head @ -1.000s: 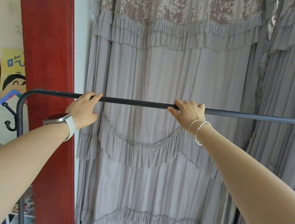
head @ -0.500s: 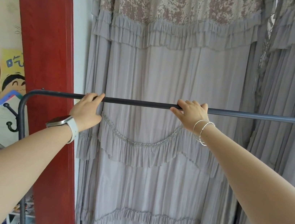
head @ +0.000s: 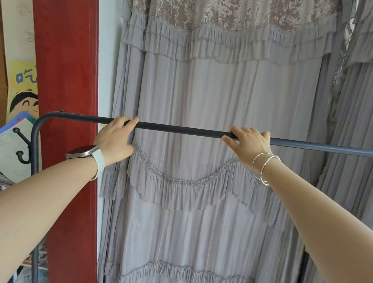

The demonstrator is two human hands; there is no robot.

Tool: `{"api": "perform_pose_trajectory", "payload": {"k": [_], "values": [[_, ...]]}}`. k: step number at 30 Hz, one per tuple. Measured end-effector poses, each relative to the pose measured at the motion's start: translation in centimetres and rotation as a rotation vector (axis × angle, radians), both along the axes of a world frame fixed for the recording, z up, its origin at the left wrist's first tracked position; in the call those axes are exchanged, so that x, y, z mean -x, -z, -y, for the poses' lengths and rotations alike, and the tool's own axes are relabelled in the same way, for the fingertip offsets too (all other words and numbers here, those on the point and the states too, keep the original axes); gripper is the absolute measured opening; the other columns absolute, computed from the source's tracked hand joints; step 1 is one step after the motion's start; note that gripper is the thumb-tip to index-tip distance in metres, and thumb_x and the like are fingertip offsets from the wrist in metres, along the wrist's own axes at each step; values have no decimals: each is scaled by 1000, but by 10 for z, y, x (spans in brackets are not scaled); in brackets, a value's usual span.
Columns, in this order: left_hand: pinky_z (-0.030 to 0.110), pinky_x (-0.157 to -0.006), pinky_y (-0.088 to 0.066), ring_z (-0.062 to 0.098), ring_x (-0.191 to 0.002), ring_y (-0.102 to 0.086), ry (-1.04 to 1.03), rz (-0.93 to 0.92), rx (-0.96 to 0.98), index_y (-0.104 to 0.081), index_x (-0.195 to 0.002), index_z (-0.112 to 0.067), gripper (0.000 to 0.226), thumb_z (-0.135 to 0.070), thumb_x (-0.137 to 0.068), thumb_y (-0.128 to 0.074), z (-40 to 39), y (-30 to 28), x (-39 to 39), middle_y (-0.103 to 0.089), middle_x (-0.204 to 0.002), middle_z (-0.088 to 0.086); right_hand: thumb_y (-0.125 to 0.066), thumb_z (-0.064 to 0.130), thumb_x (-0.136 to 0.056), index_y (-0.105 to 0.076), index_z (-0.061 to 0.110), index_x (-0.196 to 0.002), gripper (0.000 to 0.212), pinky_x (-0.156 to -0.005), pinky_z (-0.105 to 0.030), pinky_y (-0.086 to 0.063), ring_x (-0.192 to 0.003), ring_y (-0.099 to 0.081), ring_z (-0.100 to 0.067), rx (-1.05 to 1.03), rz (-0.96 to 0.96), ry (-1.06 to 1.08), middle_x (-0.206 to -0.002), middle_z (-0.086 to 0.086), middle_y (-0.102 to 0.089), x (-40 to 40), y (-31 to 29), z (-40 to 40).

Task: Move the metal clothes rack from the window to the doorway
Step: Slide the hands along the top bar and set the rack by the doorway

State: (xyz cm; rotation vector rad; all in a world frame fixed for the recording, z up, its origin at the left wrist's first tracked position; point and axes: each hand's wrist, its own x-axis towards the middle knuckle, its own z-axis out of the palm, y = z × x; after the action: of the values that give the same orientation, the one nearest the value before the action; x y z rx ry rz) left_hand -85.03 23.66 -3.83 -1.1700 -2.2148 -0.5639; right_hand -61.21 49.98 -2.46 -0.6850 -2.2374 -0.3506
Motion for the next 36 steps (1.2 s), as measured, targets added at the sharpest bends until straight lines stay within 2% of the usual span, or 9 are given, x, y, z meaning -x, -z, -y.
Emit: {"api": "perform_pose_trajectory", "payload": {"k": [7, 14, 19, 26, 33, 36], "values": [[40, -103, -37, 29, -134, -35, -16, -30, 49, -24, -150, -18, 79, -14, -79, -59, 3, -2, -11, -35, -148, 9, -30, 58, -92, -42, 21, -74, 43, -73, -39, -23, -74, -45, -25, -16, -36, -31, -70, 2, -50, -7, 1, 0], [43, -104, -37, 28, -134, -35, -7, -13, 60, -26, -150, -20, 80, -8, -77, -57, 17, -6, -12, -35, -148, 7, -38, 57, -86, -39, 19, -63, 44, -71, -37, -19, -68, -46, -27, 29, -127, -71, -59, 3, -48, -1, 0, 4], [41, -100, -38, 28, -132, -36, 25, -38, -35, -33, -146, -19, 71, -10, -79, -57, 8, 0, -16, -41, -142, 7, -42, 54, -86, -51, 17, -68, 42, -71, -36, -17, -70, -50, -27, 49, -149, -68, -61, 3, -51, -11, -1, 0], [40, -105, -35, 26, -130, -39, 23, -115, -103, -37, -144, -20, 70, -8, -78, -57, 10, 7, -21, -44, -140, 5, -45, 51, -87, -56, 18, -72, 38, -73, -36, -20, -71, -52, -26, 81, -173, -84, -64, 0, -56, -17, -3, 4], [43, -108, -30, 30, -132, -37, -59, -126, 1, -26, -150, -18, 81, -9, -76, -60, 20, 6, -26, -36, -147, 10, -43, 54, -87, -50, 21, -69, 38, -72, -36, -19, -69, -49, -24, 89, -142, -110, -56, 6, -48, -14, -2, 8], [47, -117, -16, 30, -143, -21, -96, -89, 53, -14, -153, -18, 86, -11, -79, -59, 23, 7, -26, -22, -156, 10, -41, 56, -88, -48, 23, -68, 39, -72, -37, -20, -69, -47, -23, 85, -120, -119, -55, 8, -45, -10, -3, 12]]}}
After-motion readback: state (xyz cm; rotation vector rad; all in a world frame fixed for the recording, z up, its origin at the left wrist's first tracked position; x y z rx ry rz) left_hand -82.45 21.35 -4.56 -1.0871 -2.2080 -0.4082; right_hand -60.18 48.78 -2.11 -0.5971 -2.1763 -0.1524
